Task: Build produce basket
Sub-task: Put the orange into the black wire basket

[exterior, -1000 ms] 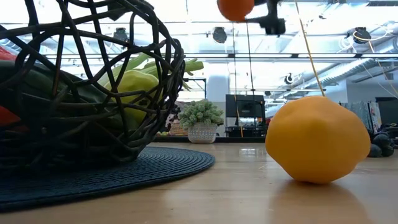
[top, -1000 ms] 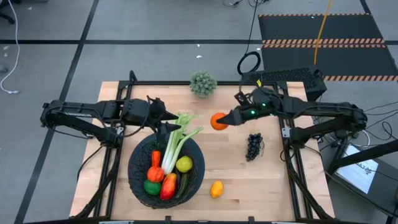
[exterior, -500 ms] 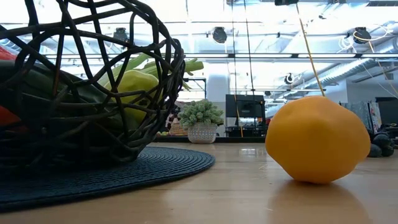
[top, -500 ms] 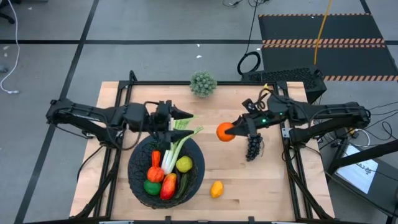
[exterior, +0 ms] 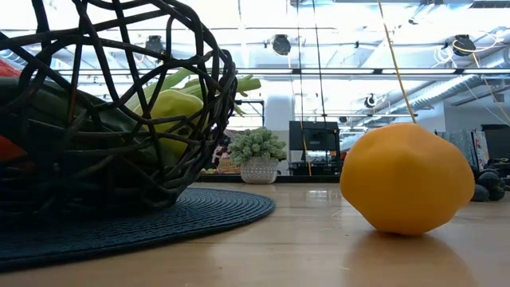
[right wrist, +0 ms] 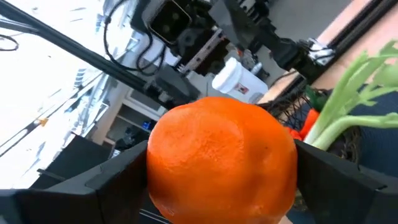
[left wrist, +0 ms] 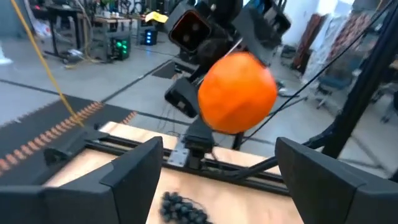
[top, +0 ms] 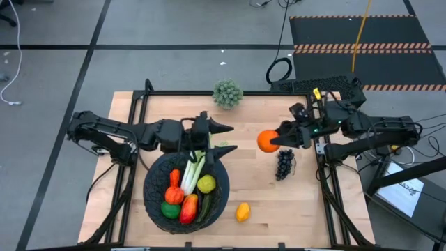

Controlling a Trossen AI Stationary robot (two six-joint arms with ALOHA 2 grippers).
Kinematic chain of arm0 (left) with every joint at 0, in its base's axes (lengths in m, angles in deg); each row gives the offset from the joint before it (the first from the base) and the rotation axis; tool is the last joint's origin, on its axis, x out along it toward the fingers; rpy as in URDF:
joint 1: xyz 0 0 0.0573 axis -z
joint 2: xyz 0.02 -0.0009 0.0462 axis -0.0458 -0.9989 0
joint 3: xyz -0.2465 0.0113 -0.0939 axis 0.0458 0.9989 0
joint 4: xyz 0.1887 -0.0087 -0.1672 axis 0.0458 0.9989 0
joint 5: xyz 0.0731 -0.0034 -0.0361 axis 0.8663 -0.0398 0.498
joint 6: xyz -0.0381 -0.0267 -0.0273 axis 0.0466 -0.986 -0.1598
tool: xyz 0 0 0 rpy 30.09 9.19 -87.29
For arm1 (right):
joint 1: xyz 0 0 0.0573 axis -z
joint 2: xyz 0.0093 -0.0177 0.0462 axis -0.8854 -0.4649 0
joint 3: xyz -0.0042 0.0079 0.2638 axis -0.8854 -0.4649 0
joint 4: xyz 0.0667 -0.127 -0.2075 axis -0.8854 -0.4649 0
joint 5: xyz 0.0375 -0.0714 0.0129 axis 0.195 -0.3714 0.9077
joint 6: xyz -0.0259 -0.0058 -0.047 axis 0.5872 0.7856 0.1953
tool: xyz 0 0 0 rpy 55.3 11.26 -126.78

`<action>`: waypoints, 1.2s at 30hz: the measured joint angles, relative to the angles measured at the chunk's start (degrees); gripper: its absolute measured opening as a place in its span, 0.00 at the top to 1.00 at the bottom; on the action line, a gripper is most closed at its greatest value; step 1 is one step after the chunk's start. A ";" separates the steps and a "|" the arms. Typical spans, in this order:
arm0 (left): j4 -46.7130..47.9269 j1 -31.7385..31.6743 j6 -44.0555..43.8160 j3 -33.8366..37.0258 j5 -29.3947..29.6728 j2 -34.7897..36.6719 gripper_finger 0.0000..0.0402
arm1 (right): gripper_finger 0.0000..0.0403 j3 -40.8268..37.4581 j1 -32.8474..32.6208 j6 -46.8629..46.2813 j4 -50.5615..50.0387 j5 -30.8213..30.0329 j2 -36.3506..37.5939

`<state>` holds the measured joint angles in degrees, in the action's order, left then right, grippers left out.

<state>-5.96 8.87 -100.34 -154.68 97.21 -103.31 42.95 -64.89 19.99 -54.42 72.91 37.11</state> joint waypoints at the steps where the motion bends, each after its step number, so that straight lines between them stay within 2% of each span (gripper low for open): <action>1: 0.36 0.30 1.19 -0.71 0.64 -0.59 0.22 | 0.14 -0.21 0.00 -0.01 0.15 0.00 0.63; 7: 0.50 1.54 7.94 -3.69 4.22 -4.35 0.13 | 0.14 -4.71 0.00 -4.25 1.84 0.07 4.60; 14: -2.84 1.65 7.25 -4.58 4.77 -8.12 0.01 | 0.14 -14.05 0.00 -13.70 14.49 -0.02 7.11; 20: -7.84 1.79 4.46 -4.58 4.78 -10.23 0.02 | 0.14 -22.47 0.00 -24.08 29.70 -1.96 7.15; 25: -8.36 1.78 3.29 -4.58 4.83 -9.97 0.05 | 0.14 -26.13 0.16 -27.73 36.14 -6.40 7.20; 29: -7.97 1.65 3.80 -4.58 4.83 -9.57 0.07 | 0.14 -27.20 1.03 -28.01 36.01 -8.20 7.15; 36: -7.98 1.65 -2.60 -4.58 4.83 -9.13 0.07 | 0.14 -27.23 1.88 -16.90 36.40 -9.20 7.20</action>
<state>-13.94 10.52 -102.94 -159.26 102.04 -112.44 15.72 -63.01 3.09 -18.02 63.72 44.31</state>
